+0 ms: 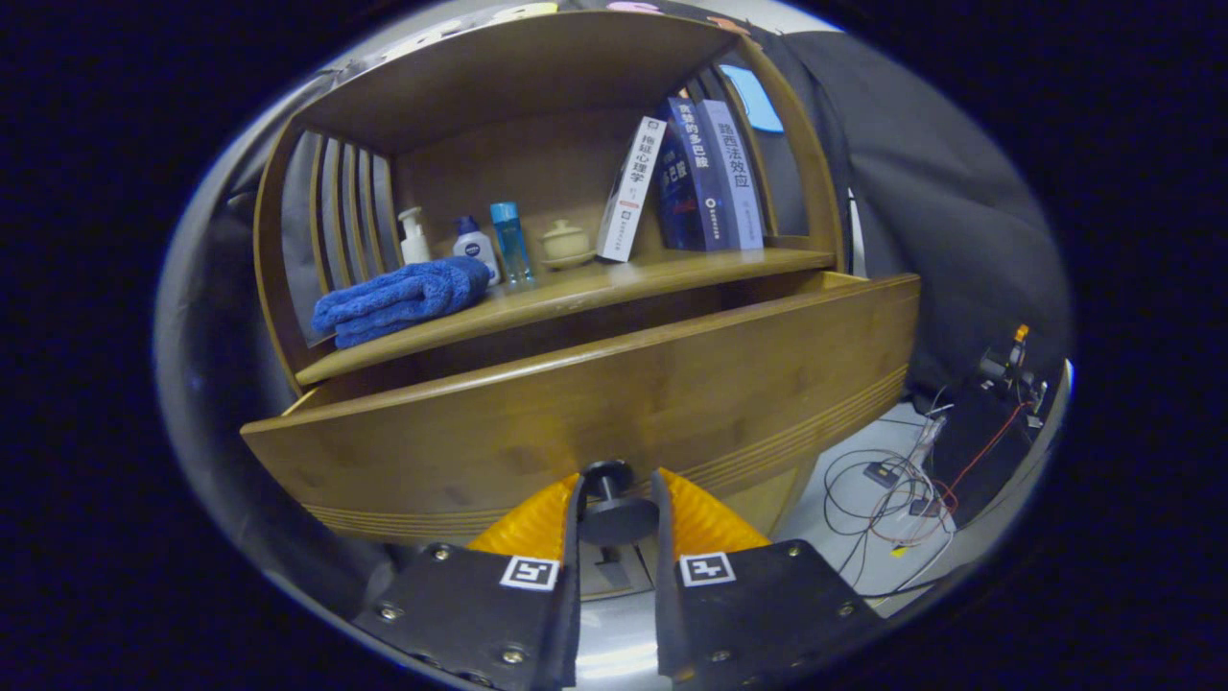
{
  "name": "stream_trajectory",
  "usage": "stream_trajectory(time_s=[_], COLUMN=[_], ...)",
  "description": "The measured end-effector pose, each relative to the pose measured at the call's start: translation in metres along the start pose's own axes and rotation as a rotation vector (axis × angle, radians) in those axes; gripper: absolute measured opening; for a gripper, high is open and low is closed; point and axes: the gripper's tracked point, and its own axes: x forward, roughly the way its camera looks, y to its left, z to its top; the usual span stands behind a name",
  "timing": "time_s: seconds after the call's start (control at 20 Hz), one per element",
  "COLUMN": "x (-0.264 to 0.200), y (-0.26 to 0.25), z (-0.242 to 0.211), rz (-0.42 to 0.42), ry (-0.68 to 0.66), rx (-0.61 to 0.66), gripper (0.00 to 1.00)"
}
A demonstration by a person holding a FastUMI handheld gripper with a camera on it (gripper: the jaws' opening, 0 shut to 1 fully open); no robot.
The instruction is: Pull open the drawer, take out the items inside it, and place them on the countertop above the cabinet.
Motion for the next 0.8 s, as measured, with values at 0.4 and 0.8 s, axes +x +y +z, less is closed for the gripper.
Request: stream_trajectory(time_s=[0.4, 0.8], x=[-0.038, -0.072], y=[-0.011, -0.024], z=[-0.014, -0.035], rz=[-0.056, -0.095], ry=[0.016, 0.023], rx=[-0.001, 0.03], gripper=[0.32, 0.31])
